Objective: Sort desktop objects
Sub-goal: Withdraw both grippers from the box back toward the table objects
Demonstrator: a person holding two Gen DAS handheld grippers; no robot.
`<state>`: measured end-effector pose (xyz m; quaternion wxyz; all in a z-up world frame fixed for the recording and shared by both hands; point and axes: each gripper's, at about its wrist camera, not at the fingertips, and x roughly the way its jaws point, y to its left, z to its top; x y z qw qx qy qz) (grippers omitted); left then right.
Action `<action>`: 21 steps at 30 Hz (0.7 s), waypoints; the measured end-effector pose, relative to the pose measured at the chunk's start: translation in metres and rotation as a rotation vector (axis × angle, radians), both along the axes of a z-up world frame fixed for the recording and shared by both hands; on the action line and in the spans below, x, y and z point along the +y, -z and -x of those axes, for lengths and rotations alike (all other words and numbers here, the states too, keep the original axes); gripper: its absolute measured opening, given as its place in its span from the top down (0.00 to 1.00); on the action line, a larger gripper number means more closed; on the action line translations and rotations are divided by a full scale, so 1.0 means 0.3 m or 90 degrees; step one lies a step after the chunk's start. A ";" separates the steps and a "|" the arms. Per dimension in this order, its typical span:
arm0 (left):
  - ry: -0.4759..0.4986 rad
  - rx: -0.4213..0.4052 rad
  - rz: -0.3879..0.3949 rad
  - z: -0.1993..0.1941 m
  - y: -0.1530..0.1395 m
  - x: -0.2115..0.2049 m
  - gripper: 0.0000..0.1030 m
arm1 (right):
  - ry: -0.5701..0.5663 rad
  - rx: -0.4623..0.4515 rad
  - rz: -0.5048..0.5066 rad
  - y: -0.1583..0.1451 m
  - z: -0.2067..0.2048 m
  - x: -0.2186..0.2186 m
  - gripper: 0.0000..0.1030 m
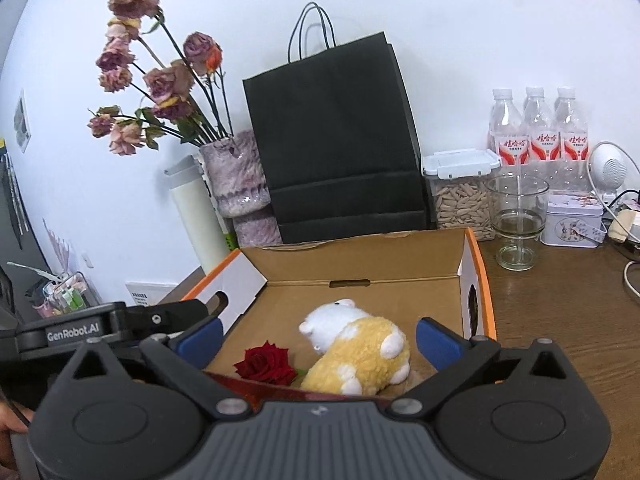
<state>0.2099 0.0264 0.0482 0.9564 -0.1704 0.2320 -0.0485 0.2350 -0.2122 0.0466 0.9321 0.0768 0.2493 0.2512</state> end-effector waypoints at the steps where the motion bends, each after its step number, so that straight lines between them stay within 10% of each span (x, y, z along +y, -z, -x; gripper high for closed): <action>1: 0.001 -0.004 -0.006 0.014 -0.004 -0.003 0.00 | -0.001 -0.001 0.002 -0.001 0.014 -0.002 0.00; 21: -0.033 -0.079 -0.103 0.336 0.011 -0.047 0.00 | 0.013 0.024 -0.015 0.086 0.261 -0.090 0.00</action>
